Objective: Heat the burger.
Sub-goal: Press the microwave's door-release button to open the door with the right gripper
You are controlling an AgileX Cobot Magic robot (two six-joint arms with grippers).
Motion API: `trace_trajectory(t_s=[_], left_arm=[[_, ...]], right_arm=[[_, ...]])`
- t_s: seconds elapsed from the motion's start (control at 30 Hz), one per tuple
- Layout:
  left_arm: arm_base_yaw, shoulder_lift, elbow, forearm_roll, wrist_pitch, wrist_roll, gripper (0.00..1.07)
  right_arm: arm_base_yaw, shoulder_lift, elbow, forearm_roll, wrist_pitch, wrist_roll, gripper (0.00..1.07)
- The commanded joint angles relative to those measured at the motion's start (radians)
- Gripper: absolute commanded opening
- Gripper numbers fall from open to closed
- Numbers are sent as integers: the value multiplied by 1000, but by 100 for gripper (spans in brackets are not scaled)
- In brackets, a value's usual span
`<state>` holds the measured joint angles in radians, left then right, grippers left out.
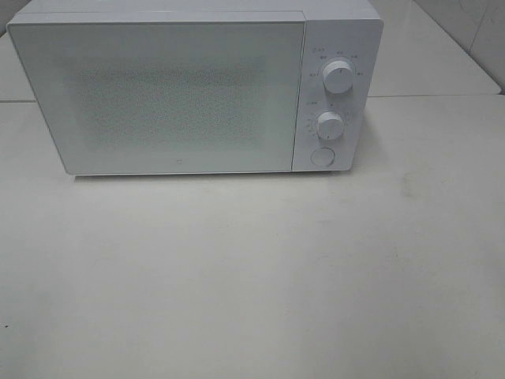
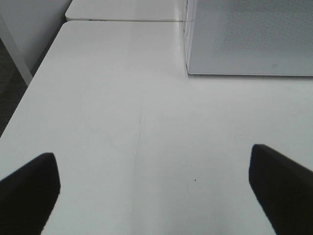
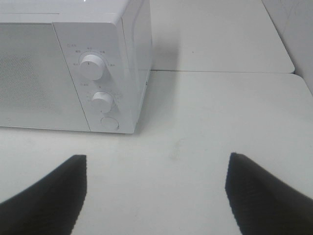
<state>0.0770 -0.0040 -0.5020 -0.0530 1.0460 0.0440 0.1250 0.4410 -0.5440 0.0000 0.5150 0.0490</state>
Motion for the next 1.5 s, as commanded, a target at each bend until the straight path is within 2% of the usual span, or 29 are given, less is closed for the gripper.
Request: trace_trajectory(t_s=[0.03,0.67,0.83,0.9,1.27,1.33,1.5], left_arm=[[-6,-21,4,-3,-7,0,100],[-6,-21,4,-3,-7,0,100],[-6,-21,4,-3,-7,0,100],[-6,-21,4,-3,-7,0,100],[-6,-21,4,-3,-7,0,100],[-6,-21,4,-3,-7,0,100],[-6,-21,4,-3,-7,0,100]], right_arm=[[-6,83,-5,8,-109,5,75],[-6,459,-5,8,-442,5,75],[-6,557,-5,8,-568,12,75],[-4,630,-4,6,-679,12,75],[-4,761,-2,11,-895,-12,75],[9,805,51,53,-1048,-49,75],[81,852,108,169,-1172,-149,75]])
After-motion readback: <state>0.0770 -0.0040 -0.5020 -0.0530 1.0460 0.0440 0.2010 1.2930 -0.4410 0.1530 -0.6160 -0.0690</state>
